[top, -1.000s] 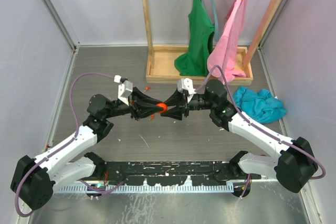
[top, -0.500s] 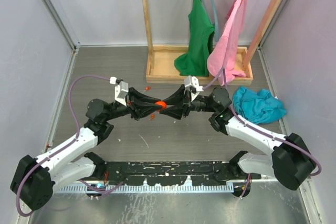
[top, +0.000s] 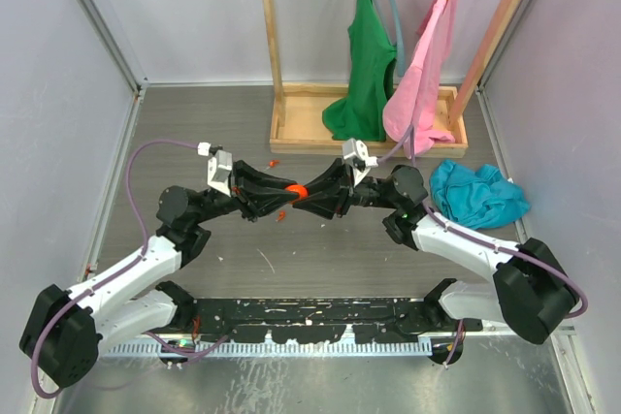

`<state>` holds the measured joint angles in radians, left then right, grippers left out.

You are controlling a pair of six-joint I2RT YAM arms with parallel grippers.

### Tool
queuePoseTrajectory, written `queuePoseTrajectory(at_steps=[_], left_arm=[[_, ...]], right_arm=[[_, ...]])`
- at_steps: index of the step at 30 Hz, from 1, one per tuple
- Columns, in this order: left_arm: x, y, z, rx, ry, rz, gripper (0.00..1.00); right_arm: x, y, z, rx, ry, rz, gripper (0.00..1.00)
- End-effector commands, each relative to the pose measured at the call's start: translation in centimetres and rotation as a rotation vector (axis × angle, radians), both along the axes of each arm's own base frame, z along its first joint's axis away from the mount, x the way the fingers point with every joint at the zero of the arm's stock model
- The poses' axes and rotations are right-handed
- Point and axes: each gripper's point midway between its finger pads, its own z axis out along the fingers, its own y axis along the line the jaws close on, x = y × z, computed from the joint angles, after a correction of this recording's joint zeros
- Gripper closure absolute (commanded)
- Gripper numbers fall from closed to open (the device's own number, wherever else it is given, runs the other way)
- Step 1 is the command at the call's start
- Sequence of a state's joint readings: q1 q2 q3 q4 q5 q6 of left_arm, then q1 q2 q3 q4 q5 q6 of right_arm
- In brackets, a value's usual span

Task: Insert the wireless bluetooth earbuds into the charging case
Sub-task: Pick up the charging case at the center of the board.

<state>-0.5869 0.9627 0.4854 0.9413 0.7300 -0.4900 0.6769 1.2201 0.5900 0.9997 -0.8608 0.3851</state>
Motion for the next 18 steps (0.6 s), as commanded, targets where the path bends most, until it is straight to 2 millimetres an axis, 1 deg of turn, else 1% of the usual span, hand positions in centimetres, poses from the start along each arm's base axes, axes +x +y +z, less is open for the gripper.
queuePoseTrajectory(at_steps=[1, 3, 6, 7, 8, 11, 13, 14, 18], left_arm=[[-0.1, 0.2, 1.4, -0.048, -0.052, 0.006, 0.99], [-0.2, 0.1, 1.2, -0.045, -0.045, -0.002, 0.99], [-0.1, -0.1, 0.7, -0.035, -0.028, -0.011, 0.97], [-0.1, -0.1, 0.4, -0.027, -0.020, -0.009, 0.95], [0.1, -0.1, 0.2, -0.021, -0.011, -0.003, 0.88], [0.4, 0.1, -0.3, -0.001, 0.015, 0.027, 0.71], [0.6, 0.4, -0.7, 0.012, 0.025, 0.052, 0.55], [0.6, 0.6, -0.6, 0.016, 0.021, 0.064, 0.52], [1.0, 0.8, -1.0, 0.044, 0.032, 0.098, 0.44]], right_arm=[[-0.5, -0.1, 1.8, 0.064, -0.045, 0.009, 0.69], [-0.5, -0.1, 1.8, 0.068, -0.046, 0.011, 0.77], [-0.7, 0.0, 1.5, 0.065, -0.052, 0.024, 0.93], [-0.8, 0.0, 1.3, 0.062, -0.054, 0.025, 0.97], [-0.8, -0.1, 1.2, 0.059, -0.060, 0.022, 0.99], [-0.6, -0.2, 0.8, 0.043, -0.077, -0.001, 0.99], [-0.4, -0.3, 0.4, 0.019, -0.079, -0.016, 0.99], [-0.5, -0.3, 0.4, 0.010, -0.086, -0.019, 0.99], [-0.4, -0.5, 0.3, -0.008, -0.105, -0.034, 0.99]])
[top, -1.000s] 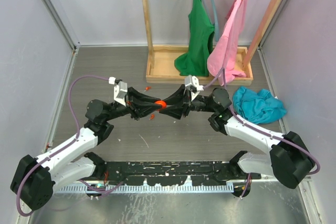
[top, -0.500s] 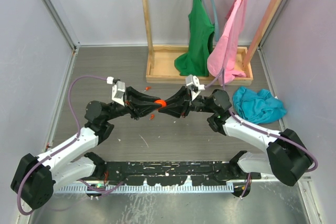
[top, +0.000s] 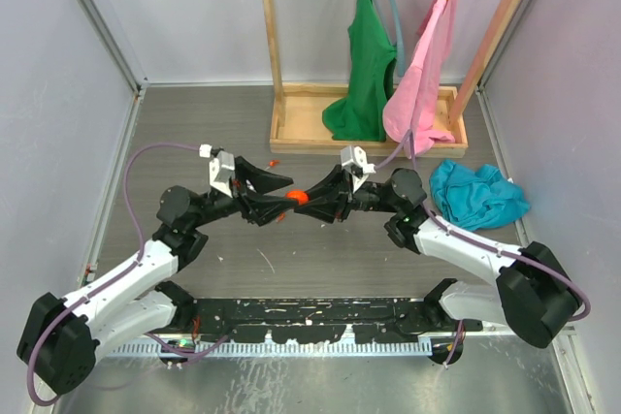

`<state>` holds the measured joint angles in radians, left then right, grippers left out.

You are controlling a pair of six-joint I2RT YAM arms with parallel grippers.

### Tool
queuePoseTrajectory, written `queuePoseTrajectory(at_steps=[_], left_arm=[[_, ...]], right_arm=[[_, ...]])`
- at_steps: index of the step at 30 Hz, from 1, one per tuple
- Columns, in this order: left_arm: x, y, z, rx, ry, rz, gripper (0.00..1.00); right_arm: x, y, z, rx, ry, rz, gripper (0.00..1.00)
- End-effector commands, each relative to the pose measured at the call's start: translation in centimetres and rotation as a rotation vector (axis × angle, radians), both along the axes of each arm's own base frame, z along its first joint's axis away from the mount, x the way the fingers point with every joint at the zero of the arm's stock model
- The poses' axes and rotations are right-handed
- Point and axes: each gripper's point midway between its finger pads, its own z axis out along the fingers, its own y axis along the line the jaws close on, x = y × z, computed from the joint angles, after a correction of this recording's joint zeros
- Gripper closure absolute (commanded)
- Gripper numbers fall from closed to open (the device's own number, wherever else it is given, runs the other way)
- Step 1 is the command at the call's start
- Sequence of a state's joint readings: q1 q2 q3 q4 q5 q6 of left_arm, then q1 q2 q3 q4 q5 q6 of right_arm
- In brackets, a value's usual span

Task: Insert the wireless bluetooth earbuds into the charging case
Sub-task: Pick up the charging case at the center of the board, then open the charging case.

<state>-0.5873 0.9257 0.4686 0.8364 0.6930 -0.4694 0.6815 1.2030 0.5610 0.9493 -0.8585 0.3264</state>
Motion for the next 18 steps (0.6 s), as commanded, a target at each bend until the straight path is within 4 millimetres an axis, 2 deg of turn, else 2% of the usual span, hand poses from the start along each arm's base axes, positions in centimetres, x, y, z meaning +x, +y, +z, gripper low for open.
queuePoseTrajectory(at_steps=[1, 11, 18], left_arm=[[0.6, 0.5, 0.5, 0.011, -0.025, 0.060, 0.43], [1.5, 0.3, 0.0, 0.037, 0.014, 0.082, 0.39], [3.1, 1.1, 0.3, 0.030, 0.058, 0.191, 0.37]], right_arm=[[-0.3, -0.4, 1.9, 0.030, -0.099, -0.021, 0.99], [-0.6, -0.5, 1.9, 0.023, -0.108, -0.010, 0.99], [-0.9, -0.5, 1.4, 0.008, -0.107, 0.008, 0.99]])
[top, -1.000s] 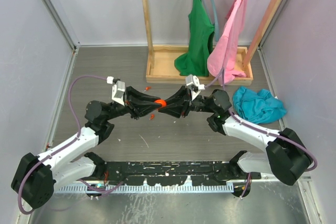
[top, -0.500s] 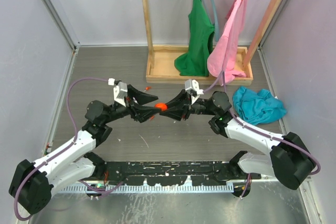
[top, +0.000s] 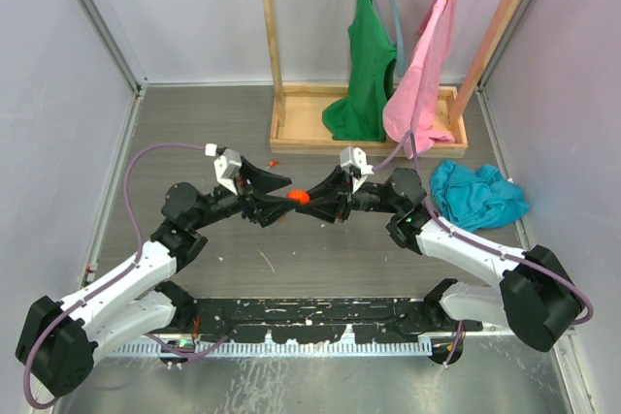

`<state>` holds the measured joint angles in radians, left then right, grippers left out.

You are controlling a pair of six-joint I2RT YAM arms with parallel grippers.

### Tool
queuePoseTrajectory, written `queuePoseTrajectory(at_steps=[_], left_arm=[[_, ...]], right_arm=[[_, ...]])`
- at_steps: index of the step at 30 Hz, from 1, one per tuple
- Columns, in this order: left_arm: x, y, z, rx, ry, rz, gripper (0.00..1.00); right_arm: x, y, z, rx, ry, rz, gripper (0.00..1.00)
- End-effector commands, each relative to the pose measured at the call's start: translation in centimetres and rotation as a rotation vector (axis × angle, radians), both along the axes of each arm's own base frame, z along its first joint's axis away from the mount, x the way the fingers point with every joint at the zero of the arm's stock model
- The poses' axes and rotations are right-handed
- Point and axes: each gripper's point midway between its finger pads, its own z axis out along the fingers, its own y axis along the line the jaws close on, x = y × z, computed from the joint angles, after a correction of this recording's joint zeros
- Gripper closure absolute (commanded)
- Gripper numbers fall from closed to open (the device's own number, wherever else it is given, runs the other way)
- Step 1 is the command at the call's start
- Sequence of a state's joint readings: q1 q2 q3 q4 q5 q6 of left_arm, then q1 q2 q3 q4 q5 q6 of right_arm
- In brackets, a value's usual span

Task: Insert the wireless bluetooth earbuds into the charging case
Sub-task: Open the charging case.

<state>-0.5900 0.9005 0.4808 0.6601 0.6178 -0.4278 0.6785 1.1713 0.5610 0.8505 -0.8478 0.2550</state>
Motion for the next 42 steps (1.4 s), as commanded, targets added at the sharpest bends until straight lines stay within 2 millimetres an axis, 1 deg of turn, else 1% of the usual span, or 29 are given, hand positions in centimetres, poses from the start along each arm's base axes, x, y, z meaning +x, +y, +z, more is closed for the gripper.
queuePoseTrajectory(at_steps=[1, 9, 14, 16, 18, 21, 24, 25, 28, 30, 32, 38, 42], left_arm=[[1.9, 0.9, 2.6, -0.037, -0.035, 0.124, 0.37], [2.5, 1.3, 3.3, -0.035, -0.016, 0.168, 0.33], [2.7, 1.4, 2.7, -0.016, -0.001, 0.179, 0.30], [2.6, 1.5, 2.6, -0.013, 0.003, 0.178, 0.28], [2.6, 1.6, 2.8, -0.010, 0.004, 0.186, 0.25], [2.9, 2.3, 2.5, 0.023, 0.019, 0.231, 0.22], [4.0, 3.5, 1.4, 0.076, 0.069, 0.328, 0.20], [4.4, 4.0, 0.5, 0.106, 0.099, 0.363, 0.19], [5.4, 5.4, -1.2, 0.180, 0.163, 0.462, 0.18], [5.8, 6.1, -2.2, 0.226, 0.195, 0.507, 0.18], [6.1, 6.5, -3.2, 0.264, 0.227, 0.534, 0.18], [6.9, 6.5, -6.3, 0.351, 0.327, 0.558, 0.18], [7.1, 6.1, -8.5, 0.422, 0.406, 0.550, 0.19]], right_arm=[[-1.2, -0.3, 2.1, 0.044, -0.091, 0.038, 0.99], [-1.3, -0.4, 1.2, 0.012, -0.090, 0.036, 0.99], [-1.1, -0.5, 1.0, 0.008, -0.093, 0.020, 0.99], [-0.7, -0.5, 0.7, -0.001, -0.091, -0.001, 0.99], [0.1, -0.6, 0.1, -0.018, -0.092, -0.047, 0.99], [1.6, -0.8, -1.1, -0.061, -0.090, -0.128, 0.99], [3.0, -1.3, -2.7, -0.101, -0.098, -0.215, 0.99], [3.4, -1.5, -3.3, -0.115, -0.103, -0.238, 0.99], [4.6, -2.0, -5.3, -0.159, -0.122, -0.308, 0.99], [5.0, -2.3, -6.6, -0.182, -0.134, -0.337, 0.99], [5.0, -2.5, -7.4, -0.185, -0.155, -0.341, 0.99], [5.0, -2.9, -8.5, -0.154, -0.209, -0.362, 0.99], [5.7, -3.7, -8.9, -0.146, -0.229, -0.430, 0.99]])
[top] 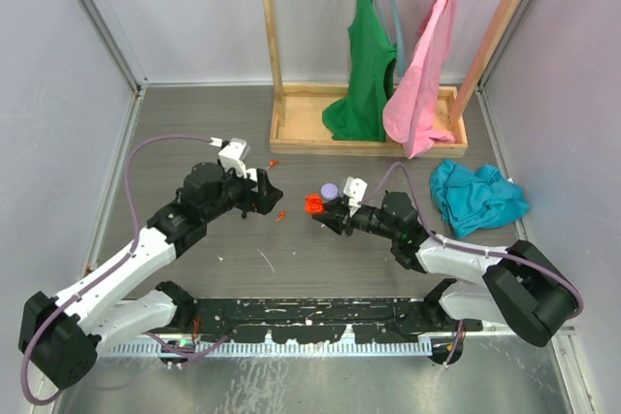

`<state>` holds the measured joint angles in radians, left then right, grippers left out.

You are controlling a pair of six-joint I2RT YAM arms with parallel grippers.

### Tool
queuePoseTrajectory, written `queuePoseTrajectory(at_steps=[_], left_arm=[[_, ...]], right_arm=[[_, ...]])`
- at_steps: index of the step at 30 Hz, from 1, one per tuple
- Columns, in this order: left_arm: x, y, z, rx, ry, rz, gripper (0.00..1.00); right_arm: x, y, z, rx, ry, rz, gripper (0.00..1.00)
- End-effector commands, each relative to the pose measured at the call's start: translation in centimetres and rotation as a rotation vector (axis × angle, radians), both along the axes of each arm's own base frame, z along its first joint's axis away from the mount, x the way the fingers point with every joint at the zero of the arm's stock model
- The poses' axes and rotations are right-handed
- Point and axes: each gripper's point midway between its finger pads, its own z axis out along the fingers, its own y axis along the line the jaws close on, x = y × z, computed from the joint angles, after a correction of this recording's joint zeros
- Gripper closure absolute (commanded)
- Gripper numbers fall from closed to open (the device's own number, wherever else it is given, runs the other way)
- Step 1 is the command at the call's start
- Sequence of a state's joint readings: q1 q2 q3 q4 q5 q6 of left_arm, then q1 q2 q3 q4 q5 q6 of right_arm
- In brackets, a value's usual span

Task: Insert the wireless bluetooth earbuds into the charging case
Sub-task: Open the charging case, then pick up the earbud from the center of the board.

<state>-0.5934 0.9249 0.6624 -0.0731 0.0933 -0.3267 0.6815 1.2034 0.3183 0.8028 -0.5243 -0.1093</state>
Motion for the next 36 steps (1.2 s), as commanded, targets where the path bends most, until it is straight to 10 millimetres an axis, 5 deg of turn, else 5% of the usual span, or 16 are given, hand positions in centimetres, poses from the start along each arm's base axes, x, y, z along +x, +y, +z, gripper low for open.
queuePoseTrajectory(at_steps=[1, 20, 36], left_arm=[[0.8, 0.0, -0.1, 0.033, 0.060, 0.029, 0.20], [2.8, -2.6, -9.4, 0.263, 0.446, 0.018, 0.48], [3.2, -3.6, -13.5, 0.436, 0.545, -0.006, 0.61]], right_arm=[[1.5, -0.6, 3.1, 0.086, -0.166, -0.086, 0.99], [3.4, -4.0, 2.6, 0.101, -0.217, -0.308, 0.99], [3.7, -4.2, 2.3, 0.090, -0.220, -0.329, 0.99]])
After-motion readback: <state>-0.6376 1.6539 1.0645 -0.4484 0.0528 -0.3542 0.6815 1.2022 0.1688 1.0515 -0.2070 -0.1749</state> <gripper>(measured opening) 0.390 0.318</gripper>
